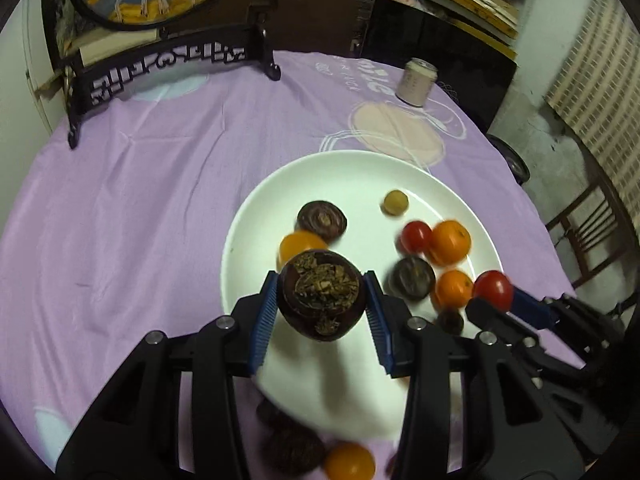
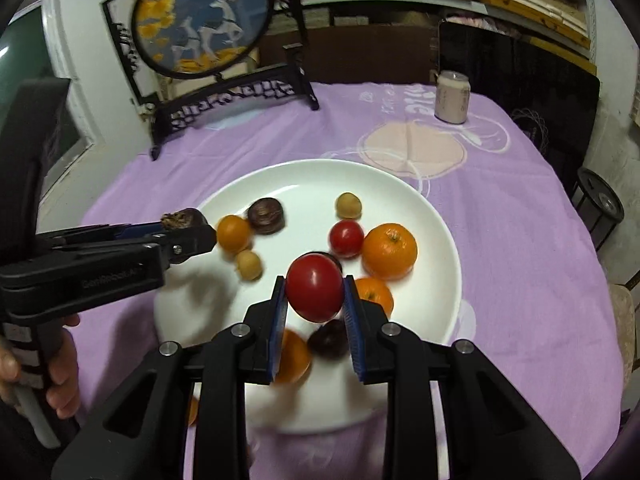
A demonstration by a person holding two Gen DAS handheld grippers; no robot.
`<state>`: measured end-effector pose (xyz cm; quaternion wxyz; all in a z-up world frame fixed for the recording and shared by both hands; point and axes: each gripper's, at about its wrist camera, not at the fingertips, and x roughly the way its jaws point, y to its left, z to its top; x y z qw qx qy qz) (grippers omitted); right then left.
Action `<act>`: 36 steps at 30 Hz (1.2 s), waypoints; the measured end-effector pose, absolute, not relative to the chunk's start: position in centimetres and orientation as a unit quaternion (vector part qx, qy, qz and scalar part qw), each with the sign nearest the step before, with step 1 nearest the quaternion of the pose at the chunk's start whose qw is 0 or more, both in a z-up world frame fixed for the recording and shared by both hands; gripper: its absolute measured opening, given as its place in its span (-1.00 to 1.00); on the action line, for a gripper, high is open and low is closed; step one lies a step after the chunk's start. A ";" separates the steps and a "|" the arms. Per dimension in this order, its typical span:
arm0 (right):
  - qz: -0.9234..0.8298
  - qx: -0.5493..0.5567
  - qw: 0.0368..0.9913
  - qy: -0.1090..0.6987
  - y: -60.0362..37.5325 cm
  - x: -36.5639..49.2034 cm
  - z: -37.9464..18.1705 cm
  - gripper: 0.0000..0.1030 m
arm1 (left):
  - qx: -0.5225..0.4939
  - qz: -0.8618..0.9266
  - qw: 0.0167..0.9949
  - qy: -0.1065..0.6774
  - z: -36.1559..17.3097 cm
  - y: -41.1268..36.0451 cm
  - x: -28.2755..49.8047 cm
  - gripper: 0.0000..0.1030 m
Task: Organize fruits
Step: 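Carry both fruits over the white plate and open both tools, then grasp a round orange fruit with the right tool while the left tool grasps a dark mangosteen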
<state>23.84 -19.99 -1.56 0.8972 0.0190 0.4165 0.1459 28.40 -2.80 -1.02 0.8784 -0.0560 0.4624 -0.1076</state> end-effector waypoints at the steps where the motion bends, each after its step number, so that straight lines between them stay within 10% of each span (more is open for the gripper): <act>1: 0.150 0.025 0.895 0.420 -20.2 24.2 -1.8 -0.46 | -0.060 -0.114 0.876 0.464 -1.3 -2.8 28.7 -0.16; 7: 0.144 0.023 0.890 0.432 -20.0 25.2 -3.0 -0.44 | -0.062 -0.126 0.872 0.469 -2.5 -2.7 29.3 -0.16; 10: 0.132 0.027 0.895 0.426 -20.2 25.0 -2.7 0.13 | -0.071 -0.122 0.876 0.461 -2.3 -2.3 29.0 0.12; 36: 0.181 -0.010 0.857 0.482 -16.1 11.3 -4.7 0.35 | -0.075 -0.116 0.897 0.421 -2.1 4.8 10.1 0.66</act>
